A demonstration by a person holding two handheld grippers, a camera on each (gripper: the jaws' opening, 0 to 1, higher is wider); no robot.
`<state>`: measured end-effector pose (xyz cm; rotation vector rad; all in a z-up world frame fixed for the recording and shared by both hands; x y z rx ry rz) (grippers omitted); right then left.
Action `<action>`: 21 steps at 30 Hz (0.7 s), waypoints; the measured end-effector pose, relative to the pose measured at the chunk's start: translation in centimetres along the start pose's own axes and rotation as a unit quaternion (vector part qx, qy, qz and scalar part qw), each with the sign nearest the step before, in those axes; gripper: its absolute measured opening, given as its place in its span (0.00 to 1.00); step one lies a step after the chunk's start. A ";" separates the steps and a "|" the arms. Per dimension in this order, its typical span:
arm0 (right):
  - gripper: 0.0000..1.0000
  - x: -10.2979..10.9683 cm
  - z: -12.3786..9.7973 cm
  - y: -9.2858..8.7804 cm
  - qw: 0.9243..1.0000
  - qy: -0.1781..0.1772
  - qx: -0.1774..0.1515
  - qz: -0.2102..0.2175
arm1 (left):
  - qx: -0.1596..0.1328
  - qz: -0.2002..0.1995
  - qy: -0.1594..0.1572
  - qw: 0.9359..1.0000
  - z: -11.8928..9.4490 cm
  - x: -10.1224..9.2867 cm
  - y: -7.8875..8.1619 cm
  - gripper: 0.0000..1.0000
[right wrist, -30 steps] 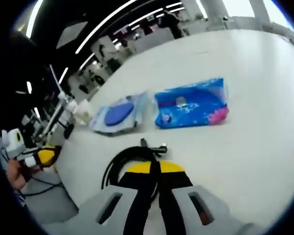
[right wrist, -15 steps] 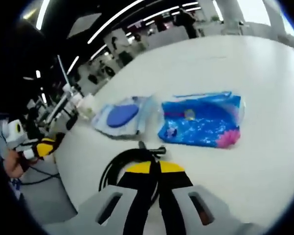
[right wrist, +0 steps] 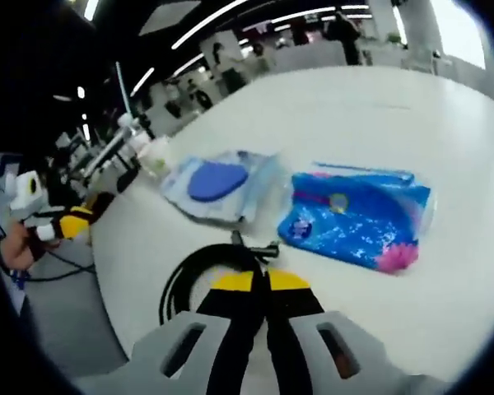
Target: Arrange the tabletop items into an orderly group along one side of the table until the central work area is clear of visible clutter.
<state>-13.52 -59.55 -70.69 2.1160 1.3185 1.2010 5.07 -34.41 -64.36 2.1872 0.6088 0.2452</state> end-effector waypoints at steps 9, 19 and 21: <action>0.05 -0.3 -0.2 -0.2 1.000 0.003 -0.006 0.023 | -0.008 0.006 -0.001 1.000 0.6 -0.4 1.3 0.18; 0.12 -0.4 -2.4 0.5 1.000 -0.007 -0.016 0.014 | -0.016 -0.002 0.003 1.000 0.9 0.6 2.1 0.18; 0.13 -0.5 -2.8 0.7 1.000 -0.011 -0.019 0.009 | -0.018 -0.003 0.004 1.000 0.9 1.0 2.4 0.19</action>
Point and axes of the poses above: the point that each gripper's makers call its tool centre point, and the gripper's own axes: z roughly forward along the fingers, x roughly to its left, y roughly out of its top, the point moved 7 cm from there along -z, roughly backward along the fingers, and after that the axes turned 12 degrees about y, right-handed, at the moved point
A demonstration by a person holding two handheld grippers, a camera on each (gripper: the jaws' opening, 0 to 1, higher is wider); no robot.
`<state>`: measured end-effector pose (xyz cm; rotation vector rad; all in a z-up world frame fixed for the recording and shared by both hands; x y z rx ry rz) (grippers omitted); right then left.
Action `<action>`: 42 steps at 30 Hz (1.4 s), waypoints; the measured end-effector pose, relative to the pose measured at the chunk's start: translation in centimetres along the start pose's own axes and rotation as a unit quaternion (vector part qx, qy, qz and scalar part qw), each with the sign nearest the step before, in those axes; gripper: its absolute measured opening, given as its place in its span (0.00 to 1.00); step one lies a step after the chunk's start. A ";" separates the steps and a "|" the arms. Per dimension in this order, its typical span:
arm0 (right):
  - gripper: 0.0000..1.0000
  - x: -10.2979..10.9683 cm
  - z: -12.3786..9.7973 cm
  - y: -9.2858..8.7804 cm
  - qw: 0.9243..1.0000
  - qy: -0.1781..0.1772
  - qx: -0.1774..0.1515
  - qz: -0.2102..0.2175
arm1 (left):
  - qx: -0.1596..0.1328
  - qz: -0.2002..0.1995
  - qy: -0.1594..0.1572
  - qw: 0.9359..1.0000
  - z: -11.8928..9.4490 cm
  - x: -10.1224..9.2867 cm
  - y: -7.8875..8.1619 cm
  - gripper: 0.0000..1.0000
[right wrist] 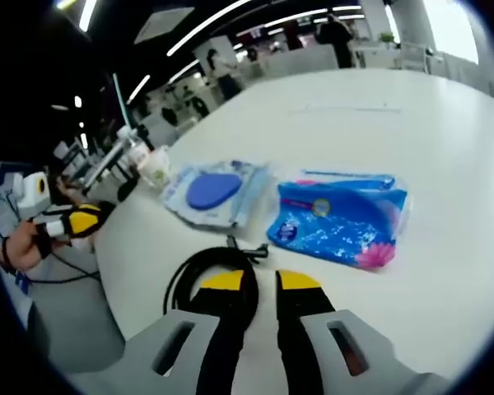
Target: Arrange the tabletop items into an orderly group along one side of the table until the central work area is clear of visible clutter.
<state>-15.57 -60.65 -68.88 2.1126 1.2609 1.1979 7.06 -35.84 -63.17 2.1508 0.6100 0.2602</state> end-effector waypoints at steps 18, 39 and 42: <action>0.29 0.6 -4.1 1.7 0.998 -0.022 -0.061 -0.017 | -0.014 0.033 0.010 0.999 -0.8 3.8 1.9 0.32; 0.46 3.7 -4.7 1.2 0.995 -0.018 -0.078 -0.063 | -0.032 0.010 0.028 0.999 -2.5 5.6 2.1 0.38; 0.46 3.6 -4.8 1.3 0.995 -0.018 -0.080 -0.063 | -0.034 0.011 0.027 0.999 -2.5 5.5 2.1 0.39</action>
Point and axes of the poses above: the point that each gripper's makers call its tool centre point, and the gripper's own axes: z roughly forward along the fingers, x roughly to its left, y roughly out of its top, the point moved 7 cm from there along -z, roughly backward along the fingers, and after that the axes turned 12 degrees about y, right-handed, at the moved point
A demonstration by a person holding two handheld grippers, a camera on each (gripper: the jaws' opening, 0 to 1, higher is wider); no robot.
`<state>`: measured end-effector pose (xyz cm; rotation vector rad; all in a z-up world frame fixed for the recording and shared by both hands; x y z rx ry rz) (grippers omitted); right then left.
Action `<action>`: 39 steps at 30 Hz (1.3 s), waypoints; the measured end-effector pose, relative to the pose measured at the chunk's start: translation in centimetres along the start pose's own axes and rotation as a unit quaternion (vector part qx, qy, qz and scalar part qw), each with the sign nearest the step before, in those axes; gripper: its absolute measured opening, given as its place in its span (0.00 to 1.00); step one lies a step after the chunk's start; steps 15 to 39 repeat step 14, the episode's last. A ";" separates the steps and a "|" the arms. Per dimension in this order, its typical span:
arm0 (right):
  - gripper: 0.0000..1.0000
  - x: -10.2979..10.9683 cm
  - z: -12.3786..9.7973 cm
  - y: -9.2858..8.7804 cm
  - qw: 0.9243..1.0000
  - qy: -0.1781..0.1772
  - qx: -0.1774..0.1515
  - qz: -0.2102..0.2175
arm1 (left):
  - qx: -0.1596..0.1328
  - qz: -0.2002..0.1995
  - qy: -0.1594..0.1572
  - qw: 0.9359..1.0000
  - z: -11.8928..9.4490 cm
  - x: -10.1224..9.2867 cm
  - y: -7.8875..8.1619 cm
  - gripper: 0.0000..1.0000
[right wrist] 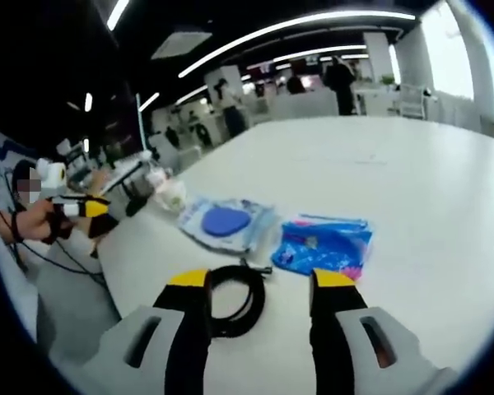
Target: Arrange the tabletop items into an orderly group along one side of the table until the central work area is clear of visible clutter.
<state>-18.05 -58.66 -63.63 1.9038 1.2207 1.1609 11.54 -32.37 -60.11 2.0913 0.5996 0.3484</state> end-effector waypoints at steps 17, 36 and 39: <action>0.47 0.7 -0.1 -1.2 1.000 0.003 0.000 0.013 | 0.015 0.001 0.004 1.000 -0.5 -0.2 -1.8 0.39; 0.47 0.7 -0.1 -1.2 1.000 0.003 0.000 0.013 | 0.015 0.001 0.004 1.000 -0.5 -0.2 -1.8 0.39; 0.47 0.7 -0.1 -1.2 1.000 0.003 0.000 0.013 | 0.015 0.001 0.004 1.000 -0.5 -0.2 -1.8 0.39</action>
Point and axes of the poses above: the point that each gripper's makers call its tool centre point, and the gripper's own axes: z roughly forward along the fingers, x roughly to its left, y roughly out of its top, the point moved 7 cm from there along -z, roughly backward along the fingers, and after that the axes turned 12 degrees about y, right-handed, at the moved point
